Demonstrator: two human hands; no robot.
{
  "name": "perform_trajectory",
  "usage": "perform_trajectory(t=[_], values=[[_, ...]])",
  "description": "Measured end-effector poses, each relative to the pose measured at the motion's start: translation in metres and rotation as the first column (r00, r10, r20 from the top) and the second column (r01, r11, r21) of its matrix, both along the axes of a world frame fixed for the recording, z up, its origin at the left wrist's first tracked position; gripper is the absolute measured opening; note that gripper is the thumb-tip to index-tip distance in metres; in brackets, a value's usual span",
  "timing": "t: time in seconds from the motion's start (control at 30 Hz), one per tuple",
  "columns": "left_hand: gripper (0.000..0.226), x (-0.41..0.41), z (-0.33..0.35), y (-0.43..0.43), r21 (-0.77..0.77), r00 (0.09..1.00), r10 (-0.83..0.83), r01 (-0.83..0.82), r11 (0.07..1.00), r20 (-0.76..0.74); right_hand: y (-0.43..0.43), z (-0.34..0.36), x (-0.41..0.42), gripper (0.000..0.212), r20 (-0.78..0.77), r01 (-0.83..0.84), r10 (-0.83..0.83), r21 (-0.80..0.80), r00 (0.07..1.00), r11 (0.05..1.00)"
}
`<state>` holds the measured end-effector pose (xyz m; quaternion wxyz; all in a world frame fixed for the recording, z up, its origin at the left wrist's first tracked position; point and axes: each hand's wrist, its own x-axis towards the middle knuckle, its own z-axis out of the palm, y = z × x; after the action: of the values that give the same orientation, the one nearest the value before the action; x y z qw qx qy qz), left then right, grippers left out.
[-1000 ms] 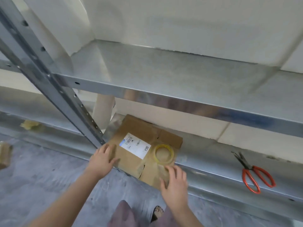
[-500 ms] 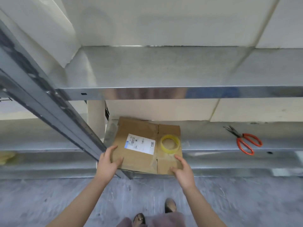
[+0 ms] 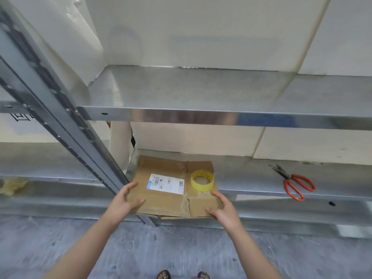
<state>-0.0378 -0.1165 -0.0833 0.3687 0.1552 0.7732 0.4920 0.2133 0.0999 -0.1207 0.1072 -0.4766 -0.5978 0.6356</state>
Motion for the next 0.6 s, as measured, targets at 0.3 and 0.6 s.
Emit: perform_trajectory(t=[0.3,0.6], values=[[0.052,0.022,0.008,0.010,0.000,0.991,0.062,-0.063,0.998,0.118,0.029,-0.005,-0.003,0.058,0.010,-0.077,0.077,-0.046,0.997,0.996],[0.055,0.022,-0.009,0.013,-0.030,0.991,0.091,-0.089,0.996,0.095,0.041,0.000,-0.020,0.050,0.269,-0.297,0.177,0.515,0.947,0.804]])
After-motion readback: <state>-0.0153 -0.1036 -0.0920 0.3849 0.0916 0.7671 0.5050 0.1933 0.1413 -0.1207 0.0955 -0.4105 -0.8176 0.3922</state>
